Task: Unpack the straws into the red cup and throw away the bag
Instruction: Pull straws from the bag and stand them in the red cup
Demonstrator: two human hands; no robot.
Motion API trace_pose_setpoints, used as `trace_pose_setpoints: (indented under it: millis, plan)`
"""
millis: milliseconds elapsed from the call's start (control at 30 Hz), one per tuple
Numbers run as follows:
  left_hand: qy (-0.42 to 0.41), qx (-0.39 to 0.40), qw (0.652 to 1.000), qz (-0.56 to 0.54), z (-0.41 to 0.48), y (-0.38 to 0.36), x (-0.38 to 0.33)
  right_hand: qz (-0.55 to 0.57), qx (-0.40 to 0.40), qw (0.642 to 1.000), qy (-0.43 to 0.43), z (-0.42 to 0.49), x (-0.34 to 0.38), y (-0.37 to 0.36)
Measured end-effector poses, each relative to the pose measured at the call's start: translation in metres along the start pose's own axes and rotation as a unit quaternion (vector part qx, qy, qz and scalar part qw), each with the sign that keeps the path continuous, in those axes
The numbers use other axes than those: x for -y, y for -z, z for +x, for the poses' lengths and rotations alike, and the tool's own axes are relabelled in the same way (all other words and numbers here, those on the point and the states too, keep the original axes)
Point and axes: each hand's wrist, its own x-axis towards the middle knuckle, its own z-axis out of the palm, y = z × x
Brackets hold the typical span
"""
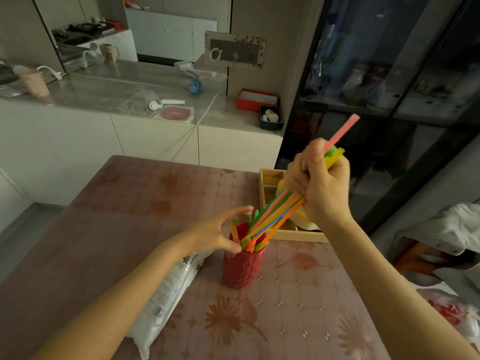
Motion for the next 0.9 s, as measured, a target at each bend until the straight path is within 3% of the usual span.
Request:
trace_pose_setpoints:
  millis: [100,267,400,567,700,900]
  plan:
    - [0.002,0.003,0.997,0.078,0.007,-0.009,-0.004,-0.013,0.017,0.999,-0.037,0.006,-0.016,-0.006]
    - [-0.006,-0.085,0.996,-0.004,0.012,-0.023,0.010,-0.051,0.034,0.996,-0.059,0.006,-0.033,-0.017]
    - [-0.043,-0.154,0.987,-0.010,0.010,-0.032,0.018,-0.075,0.017,0.996,-0.048,-0.006,-0.030,-0.025]
    - [-0.071,-0.158,0.985,0.023,0.010,-0.033,0.013,-0.103,0.016,0.992,-0.075,-0.006,-0.025,-0.031]
    - [-0.055,-0.161,0.985,-0.023,0.011,-0.035,0.013,-0.157,0.010,0.977,-0.145,-0.001,-0.049,-0.021]
    - [-0.043,-0.161,0.984,-0.060,0.013,-0.037,0.018,-0.140,0.031,0.958,-0.249,-0.015,-0.078,-0.001]
